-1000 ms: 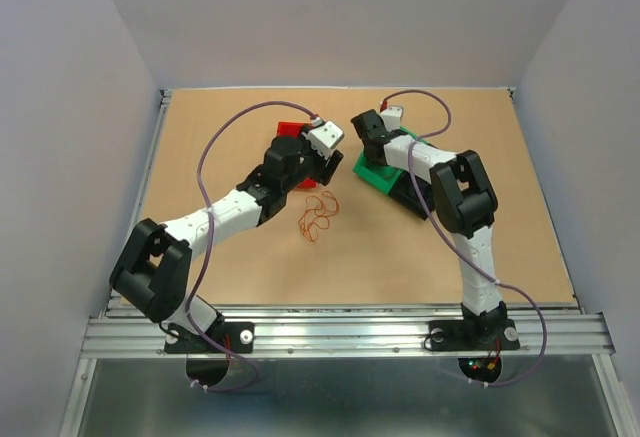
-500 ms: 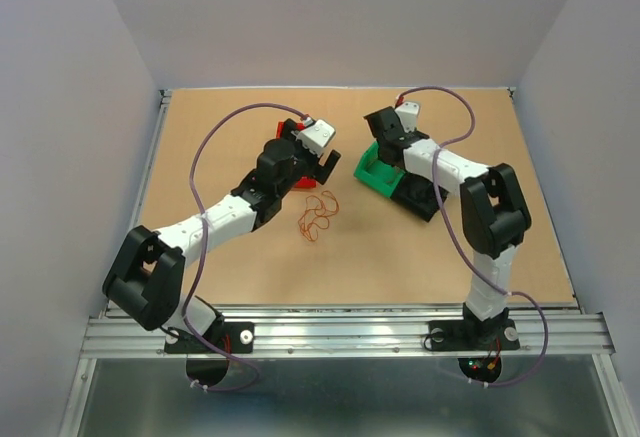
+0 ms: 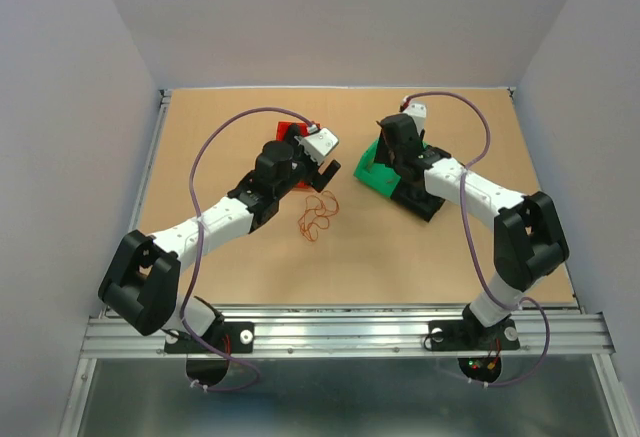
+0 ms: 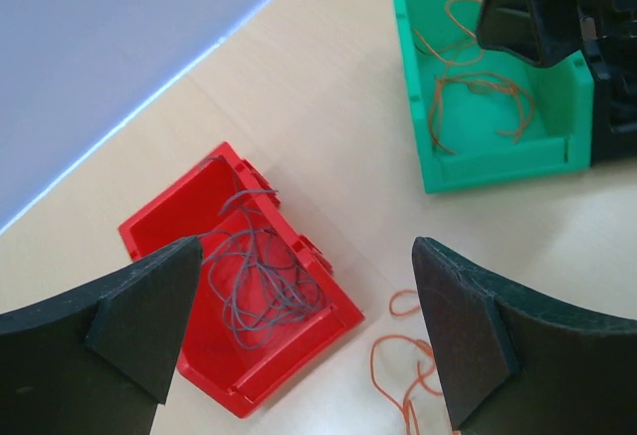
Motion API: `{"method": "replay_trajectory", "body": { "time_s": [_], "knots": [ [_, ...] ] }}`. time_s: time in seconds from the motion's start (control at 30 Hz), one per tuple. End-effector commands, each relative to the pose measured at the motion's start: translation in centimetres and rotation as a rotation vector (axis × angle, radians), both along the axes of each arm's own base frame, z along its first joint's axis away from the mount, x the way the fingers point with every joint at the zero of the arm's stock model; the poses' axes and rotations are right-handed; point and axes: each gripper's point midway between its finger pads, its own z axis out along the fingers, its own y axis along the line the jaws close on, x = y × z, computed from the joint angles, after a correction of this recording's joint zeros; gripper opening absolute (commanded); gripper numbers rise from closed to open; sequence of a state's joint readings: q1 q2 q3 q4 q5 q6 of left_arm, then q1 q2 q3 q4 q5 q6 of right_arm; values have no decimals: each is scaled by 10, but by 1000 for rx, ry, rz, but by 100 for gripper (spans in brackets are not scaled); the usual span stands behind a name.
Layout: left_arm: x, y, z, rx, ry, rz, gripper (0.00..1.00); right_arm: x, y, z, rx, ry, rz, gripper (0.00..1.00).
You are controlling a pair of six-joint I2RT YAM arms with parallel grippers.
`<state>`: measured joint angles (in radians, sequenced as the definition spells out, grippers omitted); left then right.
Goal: Untangle the cables
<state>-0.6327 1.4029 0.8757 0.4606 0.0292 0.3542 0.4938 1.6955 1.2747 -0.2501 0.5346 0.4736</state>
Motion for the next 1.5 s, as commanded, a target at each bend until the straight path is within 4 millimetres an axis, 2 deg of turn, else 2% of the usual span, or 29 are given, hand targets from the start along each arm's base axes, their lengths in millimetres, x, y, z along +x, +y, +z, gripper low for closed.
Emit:
{"method": "replay_trajectory", "body": {
  "time_s": [0.0,0.1,0.13,0.17,0.2,0.23,0.27,0.33,0.37,0.4,0.43,0.47,0.5,0.53,0.57,0.8,0.87,1.03,1.1,1.23,1.27,1.33,1.47],
  "knots": [
    [-20,-8,-5,72,20,-134,99,-26,42,17,103,-74,210,63],
    [-26,-2,-29,126,60,-141,99,-54,44,3,141,-80,256,70],
    [-29,-1,-37,152,73,-149,99,-57,49,8,188,-127,267,74],
    [-30,-1,-41,169,85,-151,99,-73,43,-17,187,-95,274,75],
    [-34,-3,-55,201,123,-158,99,-81,42,-25,203,-99,283,76],
    [-34,-4,-57,219,129,-157,99,-83,45,-11,256,-166,299,77],
    [-37,-5,-71,260,163,-151,99,-93,40,-25,254,-150,302,78],
    [-35,-5,-89,314,202,-125,99,-97,37,-19,263,-176,301,78],
    [-35,-9,-84,313,190,-122,97,-98,35,-18,260,-178,296,78],
    [-38,-11,-100,360,234,-126,93,-101,32,-17,258,-182,289,78],
    [-37,-14,-105,368,242,-131,93,-103,31,-20,255,-175,289,78],
    [-39,-14,-122,409,284,-140,87,-105,30,-16,261,-187,291,78],
    [-39,-15,-126,415,300,-140,85,-106,30,-16,262,-189,289,78],
    [-34,-12,-126,429,297,-109,83,-107,26,-16,257,-194,277,78],
    [-35,-11,-135,446,320,-108,82,-108,24,-18,251,-193,274,78],
    [-37,-14,-146,457,369,-117,82,-112,14,-17,240,-212,243,78],
    [-35,-14,-150,463,386,-114,78,-113,13,-15,242,-219,240,79],
    [-32,-13,-155,477,391,-119,61,-116,11,-12,245,-230,242,78],
    [-38,-20,-156,468,400,-172,48,-117,10,-11,247,-235,238,79],
    [-43,-28,-159,461,420,-233,32,-119,8,-9,246,-243,242,79],
    [-52,-28,-165,473,457,-265,21,-119,7,-8,245,-245,241,79],
    [-54,-32,-164,470,467,-298,0,-120,6,-10,239,-244,242,79],
    [-63,-39,-153,433,452,-360,0,-119,4,-10,230,-245,234,79]
  ]
}}
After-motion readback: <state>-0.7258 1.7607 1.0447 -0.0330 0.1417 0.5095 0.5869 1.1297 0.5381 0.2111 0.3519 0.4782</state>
